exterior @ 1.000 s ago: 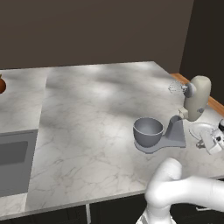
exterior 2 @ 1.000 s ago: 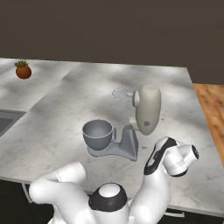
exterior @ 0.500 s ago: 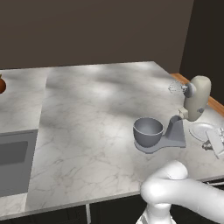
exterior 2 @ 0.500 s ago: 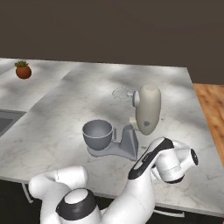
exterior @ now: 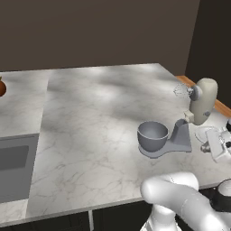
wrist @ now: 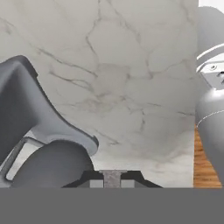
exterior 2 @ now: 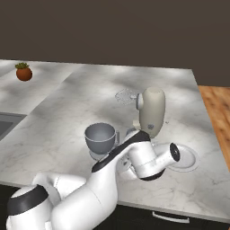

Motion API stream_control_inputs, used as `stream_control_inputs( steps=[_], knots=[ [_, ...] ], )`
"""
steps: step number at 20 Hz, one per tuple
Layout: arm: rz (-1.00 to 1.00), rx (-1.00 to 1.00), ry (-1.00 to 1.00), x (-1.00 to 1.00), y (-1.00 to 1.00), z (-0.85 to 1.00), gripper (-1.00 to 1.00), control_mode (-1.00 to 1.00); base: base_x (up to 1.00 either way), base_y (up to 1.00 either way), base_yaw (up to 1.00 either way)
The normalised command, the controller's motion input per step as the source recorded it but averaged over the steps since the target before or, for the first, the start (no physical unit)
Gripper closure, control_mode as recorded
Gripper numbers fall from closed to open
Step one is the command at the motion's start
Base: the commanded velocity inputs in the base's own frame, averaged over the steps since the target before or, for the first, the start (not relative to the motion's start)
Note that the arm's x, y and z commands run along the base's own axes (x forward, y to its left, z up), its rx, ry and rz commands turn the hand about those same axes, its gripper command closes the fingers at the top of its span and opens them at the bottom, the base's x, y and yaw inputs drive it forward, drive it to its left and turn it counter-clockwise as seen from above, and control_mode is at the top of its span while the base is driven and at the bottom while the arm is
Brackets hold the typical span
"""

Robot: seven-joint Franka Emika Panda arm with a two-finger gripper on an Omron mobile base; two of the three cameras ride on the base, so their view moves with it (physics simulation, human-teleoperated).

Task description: Add butter and sugar cubes to the stand mixer bowl and then turn on the stand mixer to begin making frosting.

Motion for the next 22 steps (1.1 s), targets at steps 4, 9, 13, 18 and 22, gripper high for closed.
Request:
stream_control_inputs(
  steps=[4, 9, 13, 18, 22],
  knots=[
    [-0.04, -0.11, 0.00, 0.00, 0.78, 0.46, 1.00, -1.00, 0.00, 0.00, 0.00],
    [0.00, -0.10, 0.05, 0.22, 0.79, 0.31, 1.00, -1.00, 0.00, 0.00, 0.00],
    [0.00, -0.10, 0.10, 0.45, 0.75, 0.14, 1.00, -1.00, 0.00, 0.00, 0.00],
    [0.00, -0.10, 0.09, 0.59, 0.55, 0.18, 1.00, -1.00, 0.00, 0.00, 0.00],
    [0.00, -0.08, 0.12, 0.74, 0.31, 0.03, 1.00, -1.00, 0.00, 0.00, 0.00]
  ],
)
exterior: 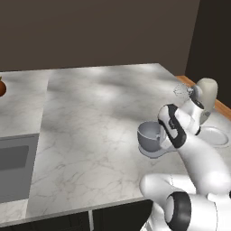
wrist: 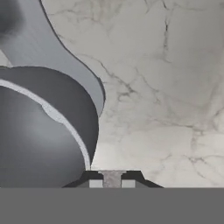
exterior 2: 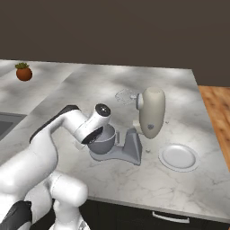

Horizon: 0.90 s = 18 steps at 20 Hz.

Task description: Add butter and sugar cubes to the stand mixer bowl and then turn on the stand mixer to begin making frosting.

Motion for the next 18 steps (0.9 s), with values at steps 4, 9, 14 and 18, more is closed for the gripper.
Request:
stream_control_inputs(
  steps=[4, 9, 14, 18],
  knots=[
    [0.04, -0.08, 0.19, 0.84, 0.15, 0.00, 1.00, -1.00, 0.00, 0.00, 0.00],
    [0.06, -0.10, 0.18, 0.84, 0.06, 0.00, 1.00, -1.00, 0.00, 0.00, 0.00],
    [0.00, -0.09, 0.18, 0.49, 0.00, 0.04, 1.00, -1.00, 0.00, 0.00, 0.00],
    [0.00, -0.09, 0.16, 0.25, 0.00, 0.00, 1.00, -1.00, 0.00, 0.00, 0.00]
  ],
)
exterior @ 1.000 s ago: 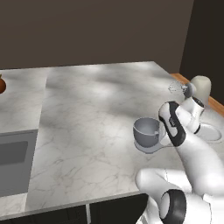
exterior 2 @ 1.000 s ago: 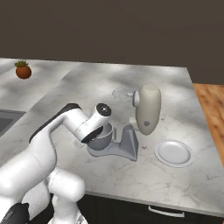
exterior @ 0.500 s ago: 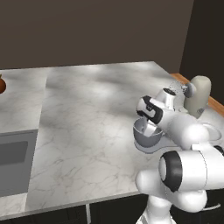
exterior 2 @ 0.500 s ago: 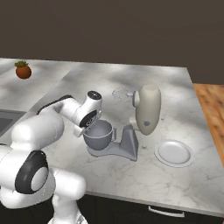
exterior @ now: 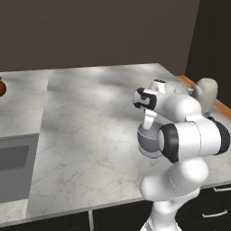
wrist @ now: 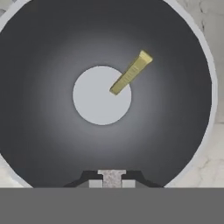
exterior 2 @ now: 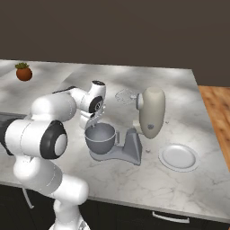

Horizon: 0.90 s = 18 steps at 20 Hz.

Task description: Add butter and sugar cubes to the stand mixer bowl and then turn on the stand mixer to begin making frosting.

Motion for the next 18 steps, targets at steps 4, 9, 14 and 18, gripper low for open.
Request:
stream_control_inputs(
  steps=[4, 9, 14, 18],
  knots=[
    [0.00, -0.06, 0.17, 0.11, 0.00, 0.00, 1.00, -1.00, 0.00, 0.00, 0.00],
    [0.00, -0.03, 0.19, 0.10, 0.00, -0.12, 1.00, -1.00, 0.00, 0.00, 0.00],
    [0.00, 0.00, 0.08, 0.05, -0.10, -0.17, 1.00, -1.00, 0.00, 0.00, 0.00],
    [0.00, 0.00, 0.00, 0.00, -0.17, -0.18, 1.00, -1.00, 0.00, 0.00, 0.00]
  ],
)
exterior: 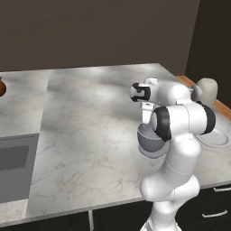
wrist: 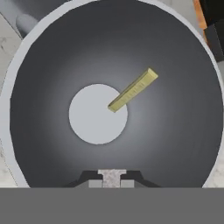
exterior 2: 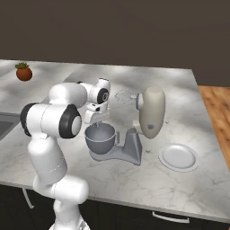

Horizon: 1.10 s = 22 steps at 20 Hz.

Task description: Add butter and sugar cubes to the stand mixer bowl and then turn on the stand mixer to begin making frosting.

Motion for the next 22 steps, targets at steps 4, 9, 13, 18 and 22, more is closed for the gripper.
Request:
stream_control_inputs(
  steps=[4, 9, 13, 18, 22],
  knots=[
    [0.00, 0.00, 0.00, 0.00, -0.17, -0.19, 1.00, -1.00, 0.00, 0.00, 0.00],
    [0.00, 0.00, 0.00, 0.00, -0.09, -0.22, 1.00, -1.00, 0.00, 0.00, 0.00],
    [0.00, 0.00, 0.00, 0.00, -0.03, -0.24, 1.00, -1.00, 0.00, 0.00, 0.00],
    [0.00, 0.00, 0.00, 0.00, 0.00, -0.28, -1.00, -1.00, 0.00, 0.00, 0.00],
    [0.00, 0.00, -0.02, -0.08, -0.02, -0.07, -1.00, -1.00, 0.00, 0.00, 0.00]
  ],
)
